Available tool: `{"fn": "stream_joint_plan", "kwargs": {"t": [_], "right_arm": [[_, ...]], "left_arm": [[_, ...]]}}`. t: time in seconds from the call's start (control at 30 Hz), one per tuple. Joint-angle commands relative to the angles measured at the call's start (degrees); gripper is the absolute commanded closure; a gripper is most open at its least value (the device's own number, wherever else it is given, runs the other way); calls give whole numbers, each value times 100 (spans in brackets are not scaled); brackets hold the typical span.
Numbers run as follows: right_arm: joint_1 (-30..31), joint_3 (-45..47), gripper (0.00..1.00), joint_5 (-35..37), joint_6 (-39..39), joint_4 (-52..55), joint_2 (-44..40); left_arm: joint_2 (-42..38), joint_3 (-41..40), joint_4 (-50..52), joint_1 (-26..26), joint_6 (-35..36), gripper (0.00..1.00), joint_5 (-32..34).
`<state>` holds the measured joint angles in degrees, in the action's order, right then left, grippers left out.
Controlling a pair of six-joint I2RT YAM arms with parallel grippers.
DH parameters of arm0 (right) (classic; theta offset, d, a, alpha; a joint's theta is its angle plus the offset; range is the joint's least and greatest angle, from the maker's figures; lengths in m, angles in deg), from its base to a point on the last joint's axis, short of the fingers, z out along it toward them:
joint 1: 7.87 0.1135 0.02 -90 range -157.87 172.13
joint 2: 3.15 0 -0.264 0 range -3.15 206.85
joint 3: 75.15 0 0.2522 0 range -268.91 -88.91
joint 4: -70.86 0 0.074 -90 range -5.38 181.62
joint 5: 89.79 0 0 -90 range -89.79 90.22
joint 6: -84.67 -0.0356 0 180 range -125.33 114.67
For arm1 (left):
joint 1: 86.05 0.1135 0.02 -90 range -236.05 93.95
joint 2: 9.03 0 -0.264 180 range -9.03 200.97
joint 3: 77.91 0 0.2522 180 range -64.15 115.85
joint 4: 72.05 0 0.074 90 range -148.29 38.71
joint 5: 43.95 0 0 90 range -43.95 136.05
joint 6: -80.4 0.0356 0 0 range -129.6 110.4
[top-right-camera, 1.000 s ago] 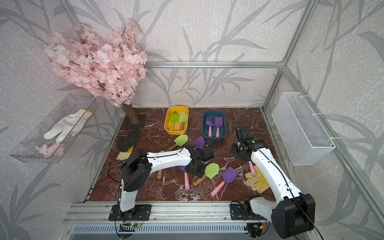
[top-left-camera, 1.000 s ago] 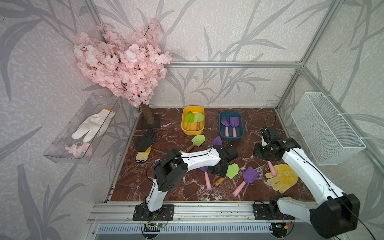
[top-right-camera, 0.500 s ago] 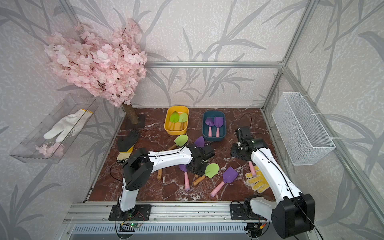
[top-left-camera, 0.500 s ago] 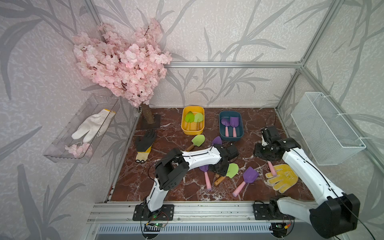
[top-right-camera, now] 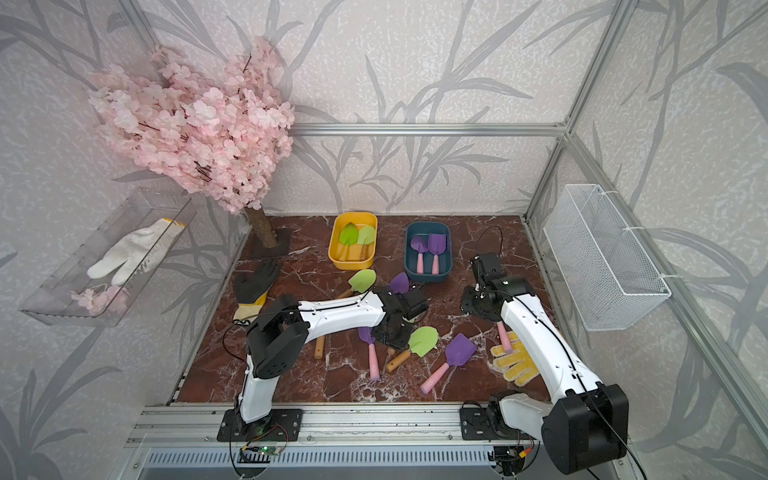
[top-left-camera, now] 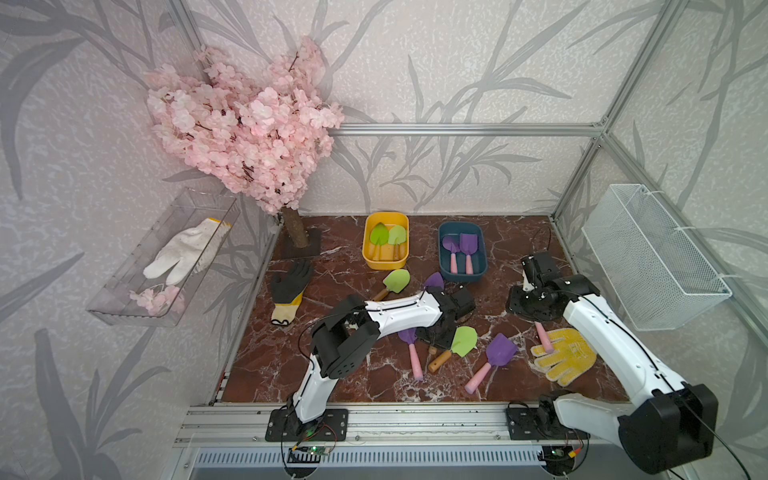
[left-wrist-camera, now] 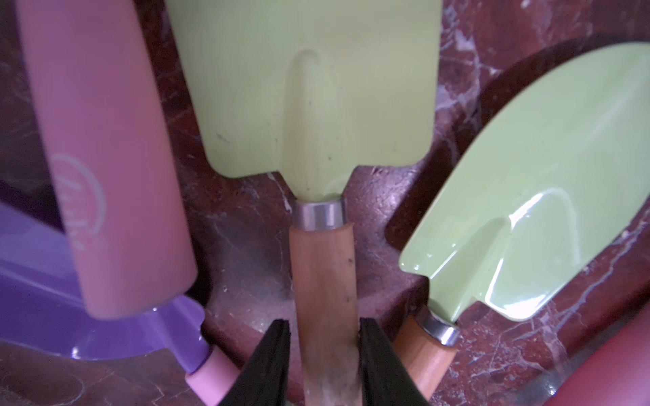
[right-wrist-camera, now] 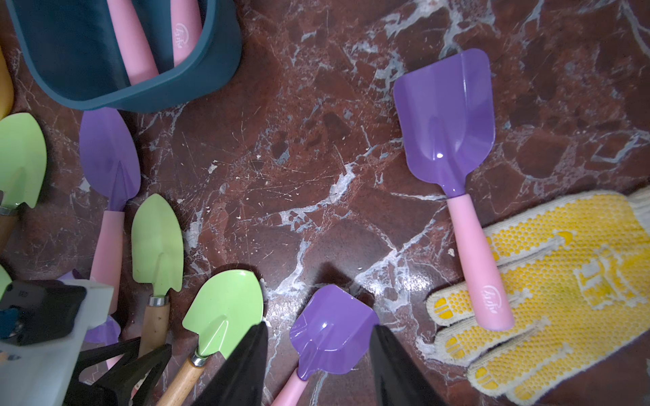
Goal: Sort the small shovels by color and place them into the storage box
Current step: Pick up the shovel from the center of the board.
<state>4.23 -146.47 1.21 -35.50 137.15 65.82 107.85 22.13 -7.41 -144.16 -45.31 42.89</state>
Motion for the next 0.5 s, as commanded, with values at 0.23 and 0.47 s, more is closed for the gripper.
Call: {"fn": "stream_joint_plan", "kwargs": {"t": [0.23,0.47], "right_arm": [[-18,-18,48,-1,47,-50,64],[-24,-1,48,-31,60,-75,68]], "left_arm": [[102,314,238,50,152,75,39],[53,398,331,42,178,81,60]]}}
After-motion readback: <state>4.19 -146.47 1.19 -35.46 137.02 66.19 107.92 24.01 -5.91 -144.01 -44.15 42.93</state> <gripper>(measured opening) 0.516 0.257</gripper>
